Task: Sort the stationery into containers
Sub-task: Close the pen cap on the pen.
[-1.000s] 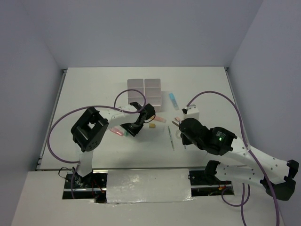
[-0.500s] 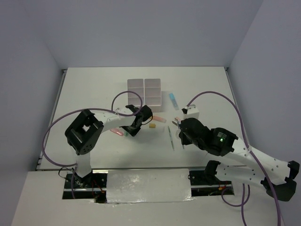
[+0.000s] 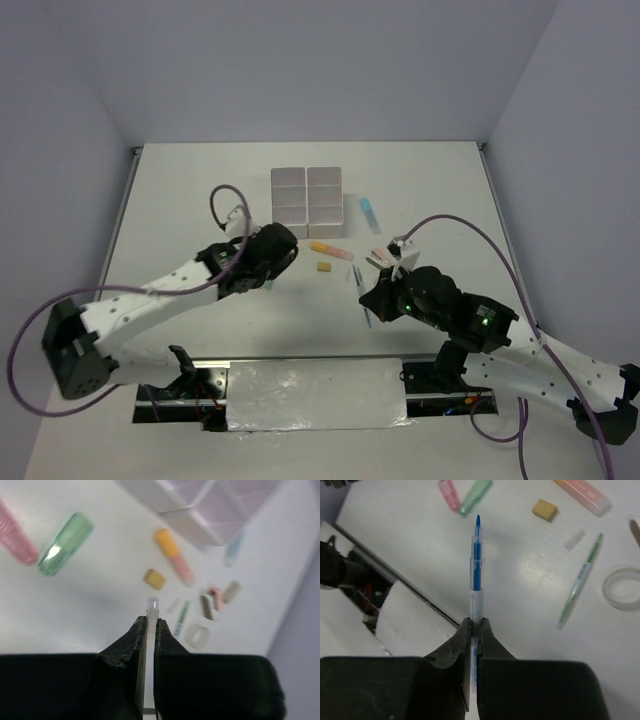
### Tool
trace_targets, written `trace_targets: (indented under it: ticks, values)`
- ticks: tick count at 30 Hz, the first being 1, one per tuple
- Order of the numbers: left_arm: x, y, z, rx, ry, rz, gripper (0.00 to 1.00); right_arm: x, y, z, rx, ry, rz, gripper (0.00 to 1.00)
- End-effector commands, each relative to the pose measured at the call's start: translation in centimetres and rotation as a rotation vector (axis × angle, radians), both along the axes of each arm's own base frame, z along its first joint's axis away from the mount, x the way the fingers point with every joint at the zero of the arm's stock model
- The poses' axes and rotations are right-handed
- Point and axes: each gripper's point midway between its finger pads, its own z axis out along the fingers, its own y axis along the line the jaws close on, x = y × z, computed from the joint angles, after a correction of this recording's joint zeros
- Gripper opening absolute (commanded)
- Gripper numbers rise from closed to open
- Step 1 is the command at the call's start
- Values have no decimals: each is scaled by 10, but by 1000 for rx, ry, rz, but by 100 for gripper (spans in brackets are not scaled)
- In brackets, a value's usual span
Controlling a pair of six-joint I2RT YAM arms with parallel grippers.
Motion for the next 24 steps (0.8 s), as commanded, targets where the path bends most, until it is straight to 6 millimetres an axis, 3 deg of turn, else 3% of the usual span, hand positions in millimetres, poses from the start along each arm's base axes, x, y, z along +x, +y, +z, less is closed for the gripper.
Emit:
trace_targets:
  ticks: [1,2,3,4,5,7,8,9,12,13,14,19,24]
  values:
    - [12,5,58,2,-264,-124,0,-4,33,37,206,-66,103,0]
    - [11,4,69,-15,-305,-152,0,-5,38,39,227,-70,125,0]
    - [9,2,93,-91,-400,-174,0,-8,44,36,249,-69,153,0]
    - [4,-1,104,-99,-453,-239,0,-15,56,53,337,-96,222,0]
    - [-1,-1,101,-110,-487,-274,0,-19,60,51,365,-93,244,0]
    - [-12,0,149,-224,-670,-325,0,-22,68,68,442,-134,287,0]
    - [-16,0,144,-231,-701,-349,0,-23,69,67,449,-143,296,0]
    - [-22,5,172,-273,-814,-361,0,-25,71,75,479,-167,309,0]
    - [-37,1,180,-306,-913,-446,0,-26,75,74,511,-201,328,0]
    - [-45,-4,197,-359,-981,-484,0,-26,77,82,549,-232,340,0]
    - [-48,-7,195,-368,-1001,-512,0,-30,79,76,549,-234,367,0]
    - [-71,-21,218,-427,-1136,-653,0,-41,81,84,603,-307,447,0]
    - [-93,-18,243,-493,-1247,-714,0,-47,75,89,606,-345,472,0]
